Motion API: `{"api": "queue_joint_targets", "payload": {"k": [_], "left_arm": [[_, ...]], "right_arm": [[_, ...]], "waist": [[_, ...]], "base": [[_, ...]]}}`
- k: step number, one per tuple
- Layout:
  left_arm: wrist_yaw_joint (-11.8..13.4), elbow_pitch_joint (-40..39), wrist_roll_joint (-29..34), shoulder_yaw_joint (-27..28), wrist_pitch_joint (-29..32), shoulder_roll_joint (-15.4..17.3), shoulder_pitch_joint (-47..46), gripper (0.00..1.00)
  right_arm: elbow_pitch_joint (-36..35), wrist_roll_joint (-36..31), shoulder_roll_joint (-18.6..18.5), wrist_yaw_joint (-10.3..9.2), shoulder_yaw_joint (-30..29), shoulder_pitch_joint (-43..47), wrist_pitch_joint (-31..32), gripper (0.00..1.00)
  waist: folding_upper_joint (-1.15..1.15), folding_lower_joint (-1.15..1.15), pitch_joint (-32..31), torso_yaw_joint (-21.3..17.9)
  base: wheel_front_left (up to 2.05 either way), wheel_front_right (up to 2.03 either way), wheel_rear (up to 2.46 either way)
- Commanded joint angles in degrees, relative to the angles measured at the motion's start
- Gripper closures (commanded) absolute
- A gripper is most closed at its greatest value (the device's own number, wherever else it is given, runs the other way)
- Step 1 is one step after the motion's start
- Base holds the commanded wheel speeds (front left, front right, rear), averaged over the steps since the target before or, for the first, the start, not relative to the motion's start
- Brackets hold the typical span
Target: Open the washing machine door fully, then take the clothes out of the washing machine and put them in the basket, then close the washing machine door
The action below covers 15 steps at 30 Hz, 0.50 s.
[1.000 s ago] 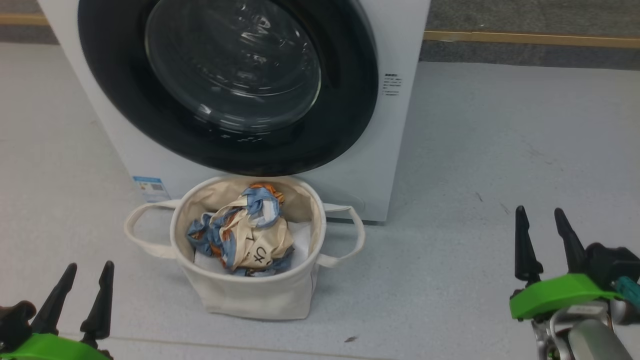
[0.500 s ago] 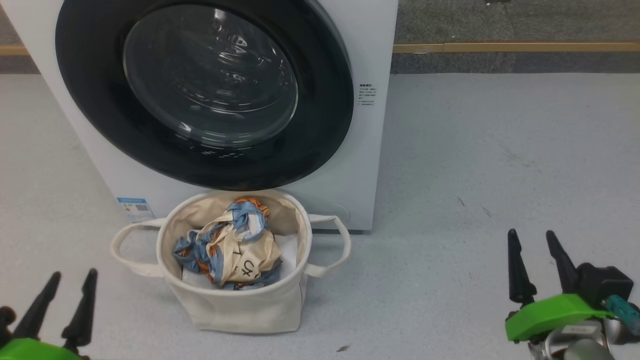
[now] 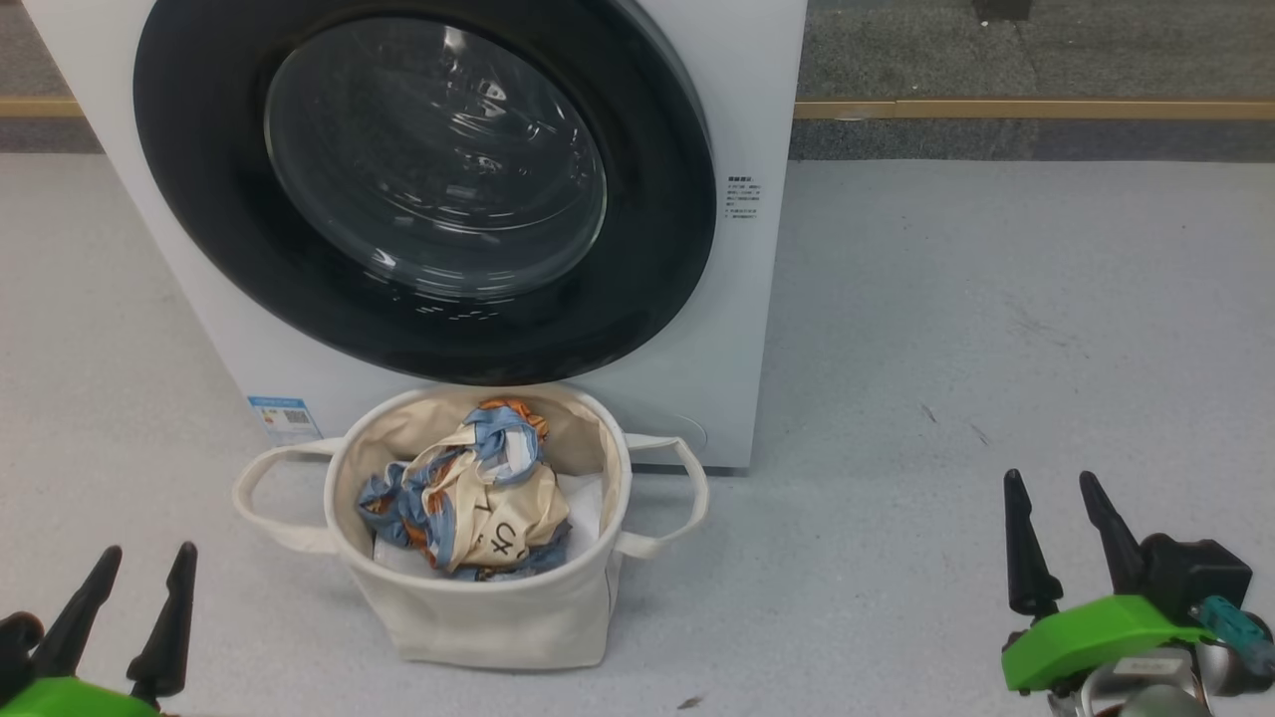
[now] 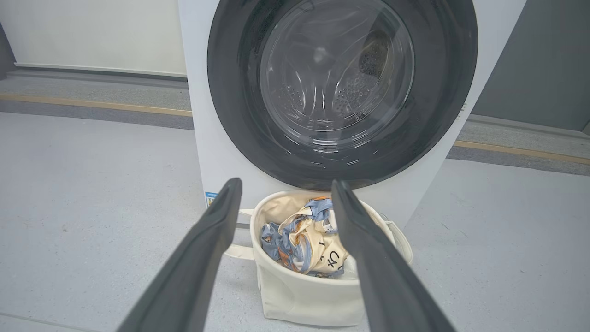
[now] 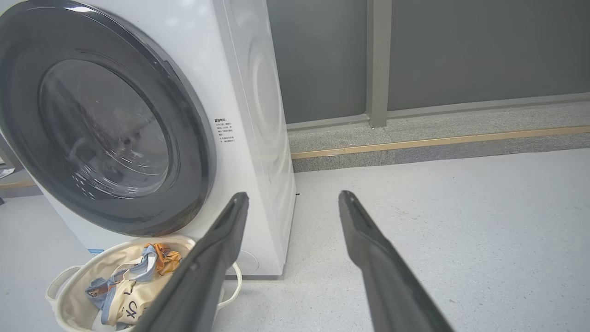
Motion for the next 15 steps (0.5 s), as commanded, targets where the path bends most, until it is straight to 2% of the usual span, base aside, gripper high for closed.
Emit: {"api": "queue_joint_targets", "payload": {"k": [1,15], "left_arm": [[0.1,-1.3,0.4,2.6,-0.7,2.3,-3.8,0.00],[0.1,-1.6,-0.1,1.2,-0.7,3.3,-4.9,0.00]], "right_arm": [[-1.8,0.4,-1.2,0.30,1.2,-0.9,-0.3,0.00],[-1.4,0.0,-0.5,0.30,0.3,-0.8,-0.3,0.00]], "waist": [[0.00,0.00,-0.1,0.0],[0.00,0.00,-0.4,-0.1]], "base": [[0.00,0.00,0.00],[0.00,0.00,0.00]]}}
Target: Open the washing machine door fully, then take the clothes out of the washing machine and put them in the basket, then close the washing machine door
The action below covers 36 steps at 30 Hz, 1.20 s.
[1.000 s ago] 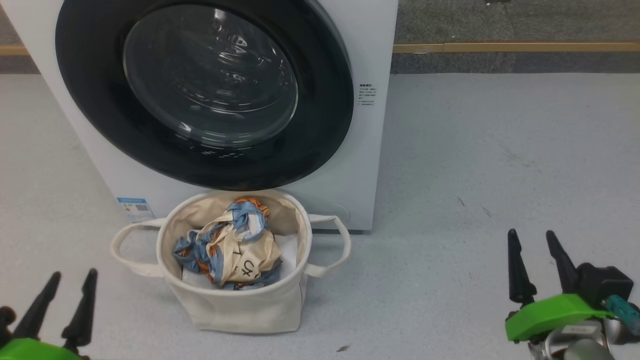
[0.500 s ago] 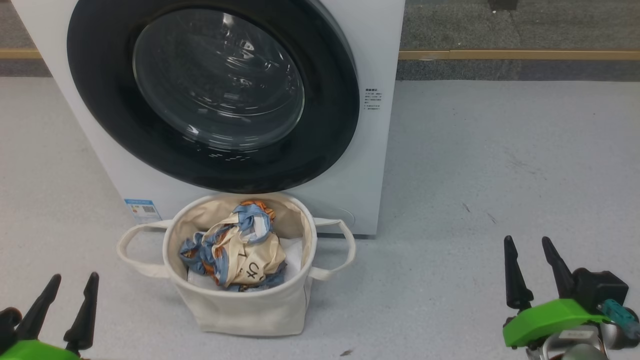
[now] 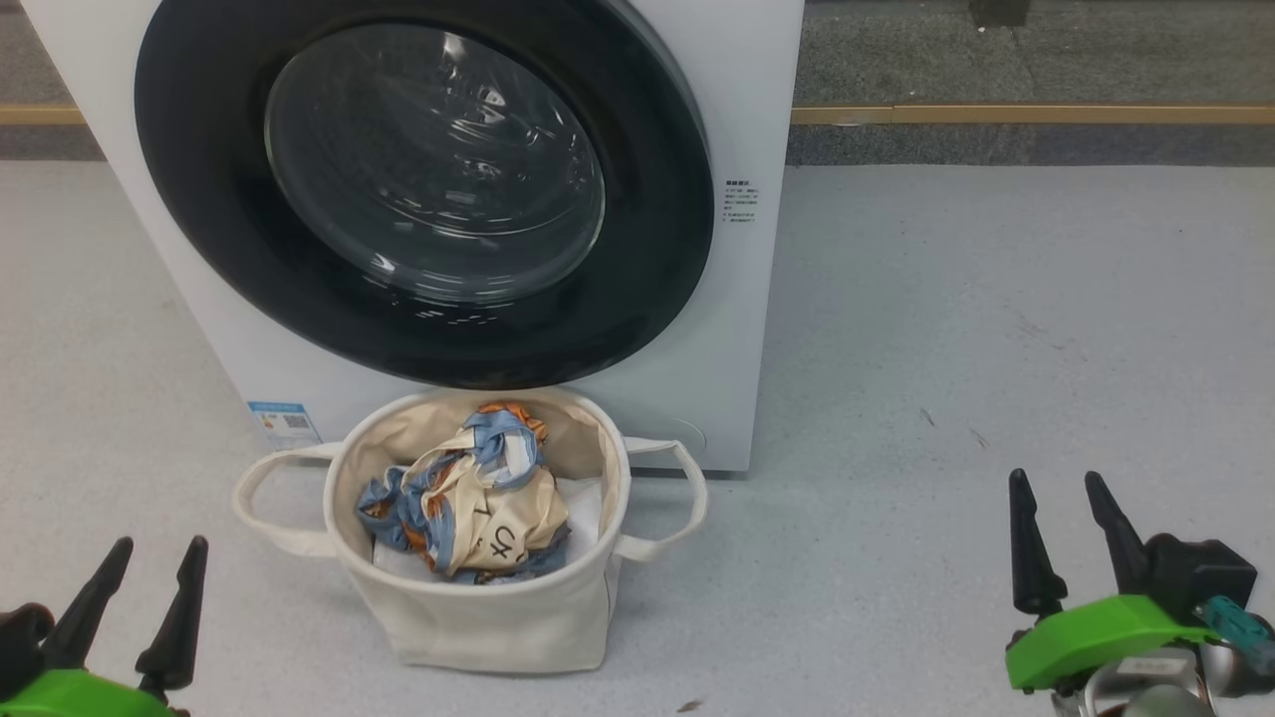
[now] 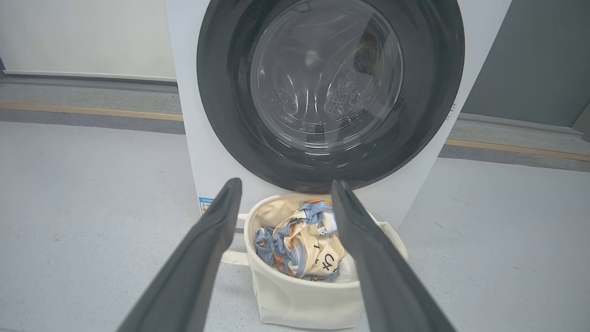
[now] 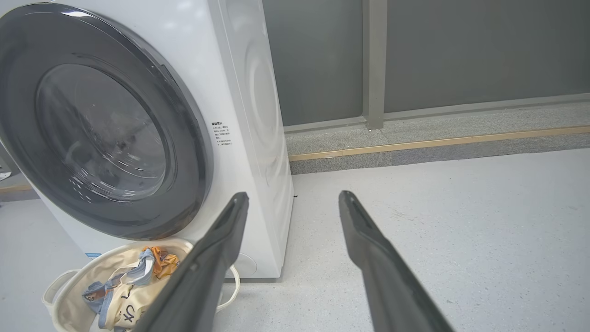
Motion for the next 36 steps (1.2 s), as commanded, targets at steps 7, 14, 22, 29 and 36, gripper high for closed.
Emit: {"api": "queue_joint_targets", "payload": {"k": [7,14,22,29,36], "left_arm": [[0.1,-0.8,-0.3,3.4,-0.7,3.6,-4.5,0.00],[0.1,-0.7,-0.5,3.2,-0.7,3.6,-4.9,0.00],[0.1,-0.6,-0.7,3.2,-0.7,3.9,-4.7,0.00],[0.1,-0.6,-0.9,2.8,-0.7,3.9,-4.8,0.00],[0.1,-0.4,-1.3,1.9,-0.7,4.1,-5.2,0.00]], "right_arm": [[-1.0,-0.2,-0.4,0.30,0.3,-1.0,-0.3,0.00],[-0.9,-0.3,-0.4,0.30,0.1,-1.1,-0.3,0.00],[-0.3,-0.5,-0.2,0.30,0.0,-1.3,-0.3,0.00],[-0.1,-0.6,-0.2,0.30,0.0,-1.5,-0.3,0.00],[-0.1,-0.7,-0.3,0.30,0.2,-1.7,-0.3,0.00]], "waist": [[0.00,0.00,0.0,-0.1],[0.00,0.00,0.0,0.1],[0.00,0.00,-0.1,0.1],[0.00,0.00,0.0,0.4],[0.00,0.00,0.0,0.6]], "base": [[0.00,0.00,0.00],[0.00,0.00,0.00],[0.00,0.00,0.00],[0.00,0.00,0.00],[0.00,0.00,0.00]]}}
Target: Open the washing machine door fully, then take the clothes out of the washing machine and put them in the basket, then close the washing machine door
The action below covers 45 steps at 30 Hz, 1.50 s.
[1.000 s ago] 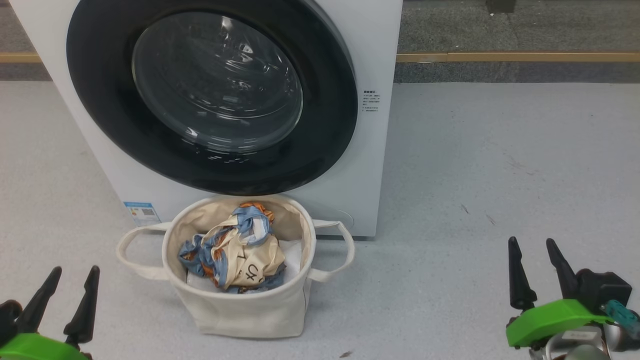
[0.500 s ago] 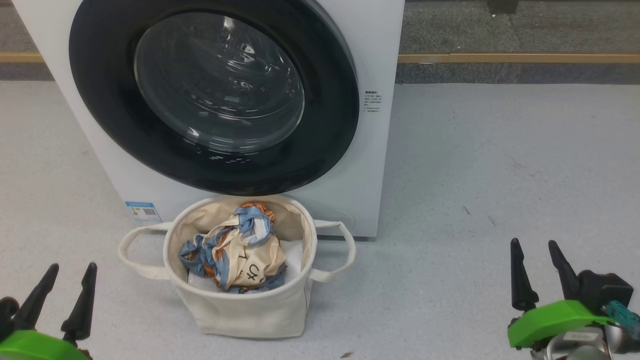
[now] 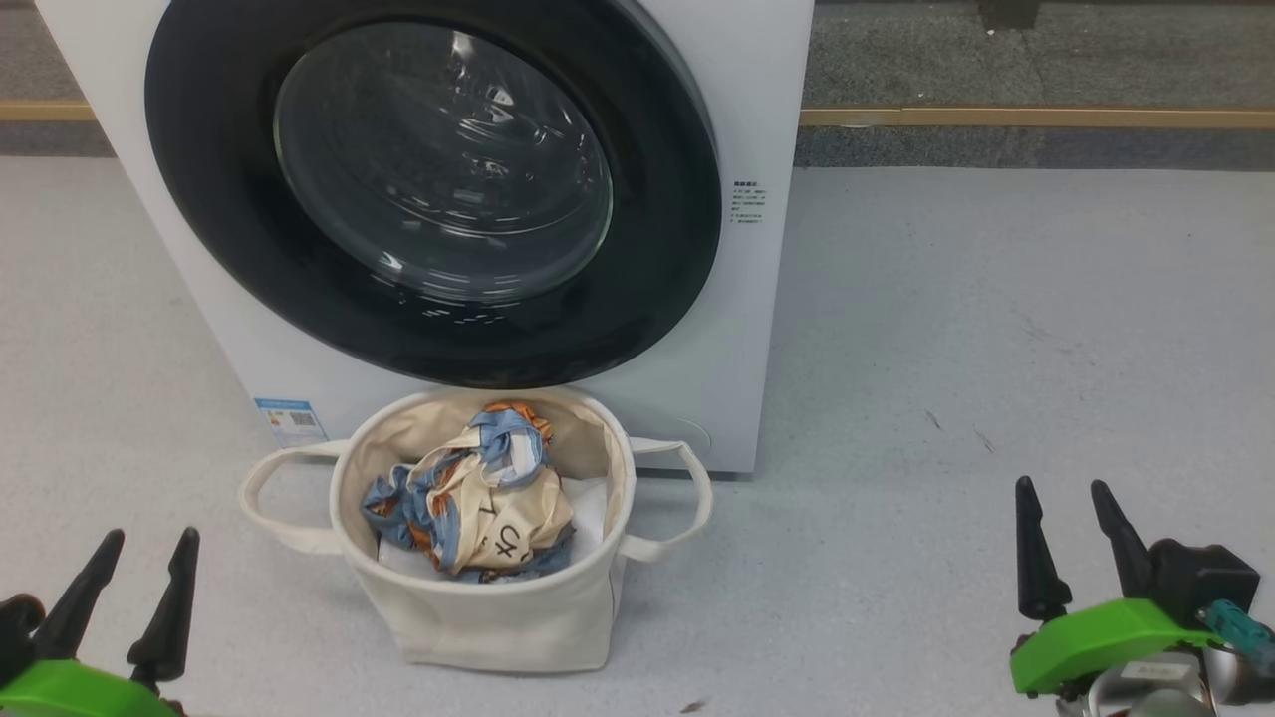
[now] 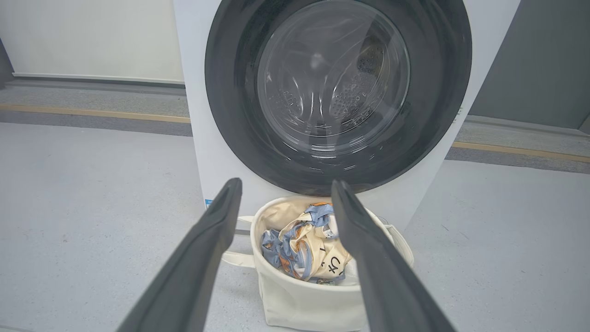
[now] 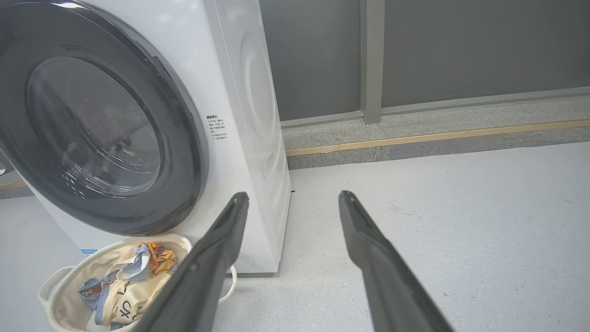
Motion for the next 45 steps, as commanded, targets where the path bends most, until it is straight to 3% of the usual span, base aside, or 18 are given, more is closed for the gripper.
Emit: {"api": "queue_joint_targets", "payload": {"k": [1,18,19,24,31,35,45], "left_arm": [[0.1,-1.0,-0.4,2.4,-0.7,3.2,-4.1,0.00],[0.1,-1.6,-1.1,-0.3,-0.7,3.7,-7.5,0.00],[0.0,-0.1,-0.7,-3.2,0.0,0.4,-3.5,1.00],[0.0,2.2,-0.7,-4.8,0.1,-2.9,-1.1,1.00],[0.0,1.4,-3.7,-3.4,1.3,-4.4,-0.8,1.00],[0.0,1.1,-5.4,-2.6,2.0,-5.3,-0.7,1.00],[0.0,0.2,-9.6,-0.8,3.6,-7.4,-0.5,1.00]], "right_arm": [[-1.6,-0.6,-0.5,0.30,1.1,-1.7,-0.3,0.00],[-1.5,-0.6,-0.9,0.30,1.1,-1.8,-0.3,0.00],[0.2,0.0,0.0,0.00,0.0,0.0,0.0,1.00],[3.7,0.2,1.0,0.00,0.6,1.7,0.1,1.00],[3.3,4.2,1.4,0.02,-0.1,1.5,1.3,1.00],[3.0,6.5,1.6,0.03,-0.5,1.5,2.0,1.00],[2.4,12.2,2.2,0.05,-1.5,1.2,3.6,1.00]], "waist": [[0.00,0.00,0.0,0.0],[0.00,0.00,0.7,0.7],[0.00,0.00,0.6,0.7],[0.00,0.00,0.7,0.8],[0.00,0.13,0.7,1.1],[0.00,0.01,1.0,1.3],[0.00,0.00,1.3,1.7]], "base": [[0.00,0.00,0.00],[0.00,0.00,0.00],[0.00,0.00,0.00],[0.00,0.00,0.00],[0.00,0.00,0.00],[0.00,0.00,0.00],[0.00,0.00,0.00]]}}
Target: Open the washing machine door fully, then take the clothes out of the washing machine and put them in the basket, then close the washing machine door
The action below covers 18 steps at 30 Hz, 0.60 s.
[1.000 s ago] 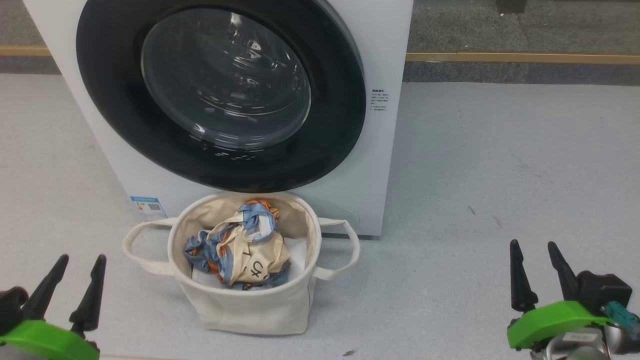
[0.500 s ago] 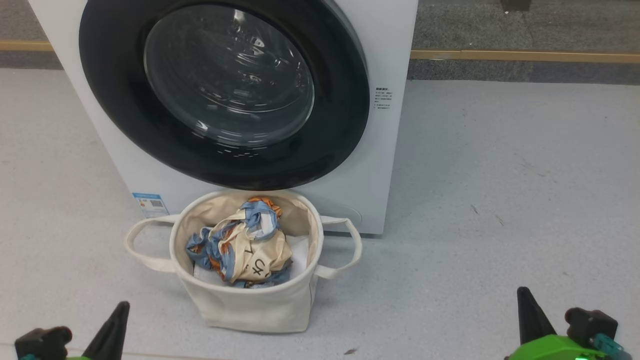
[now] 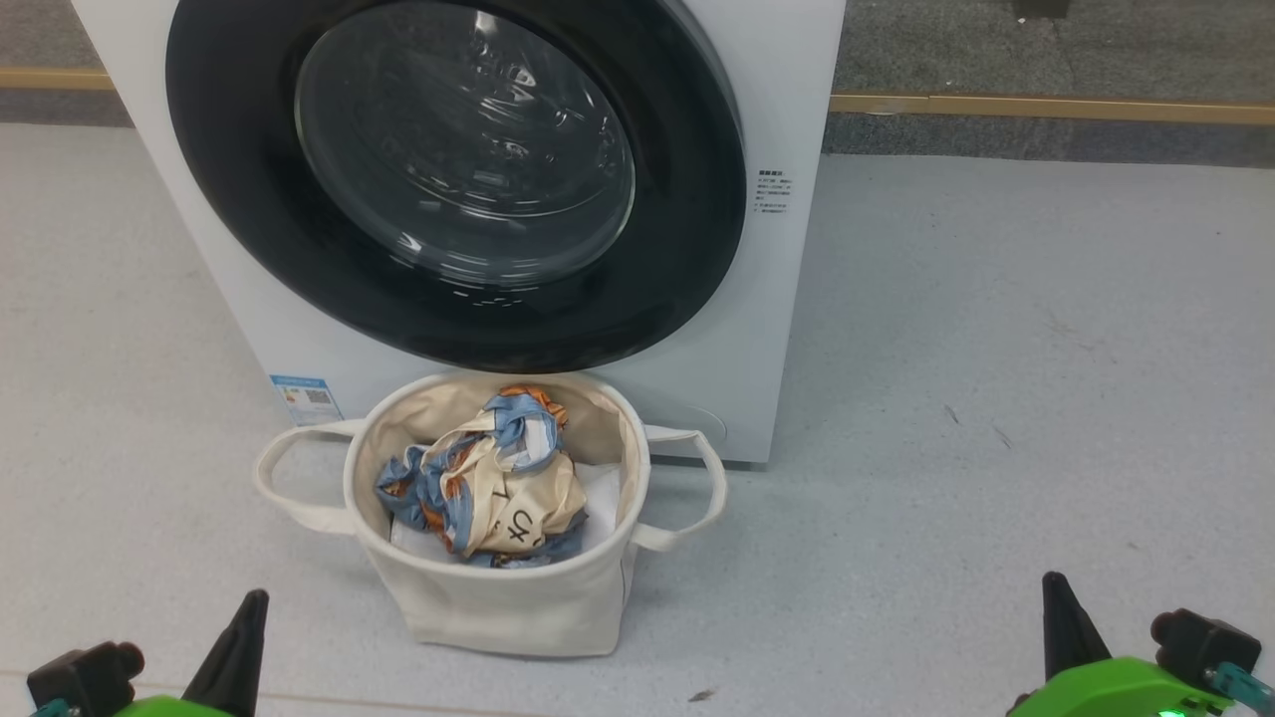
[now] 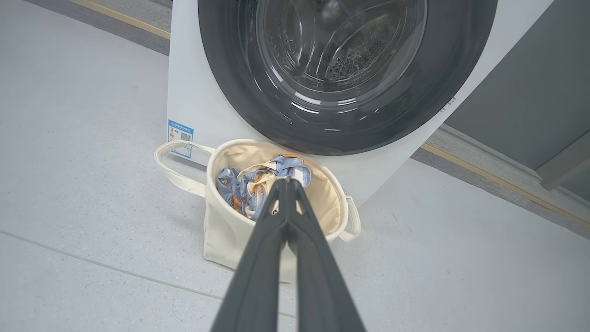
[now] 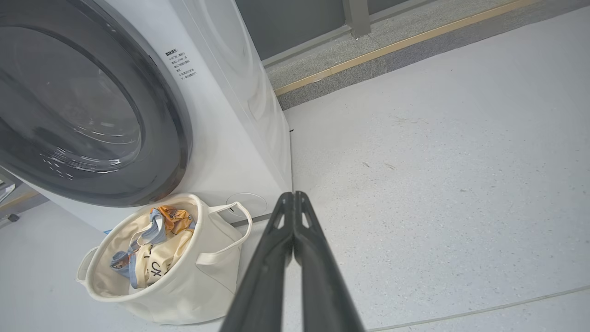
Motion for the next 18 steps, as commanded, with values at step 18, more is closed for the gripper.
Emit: {"api": "queue_joint_targets", "payload": {"k": [18], "left_arm": [[0.0,-3.6,-8.3,5.3,3.2,-2.7,-2.3,1.00]], "right_arm": [[-3.3,11.3,0.8,0.09,-2.3,-3.2,3.5,1.00]], "waist": [[0.00,-0.01,0.5,0.8]], "base": [[0.00,0.00,0.00]]}}
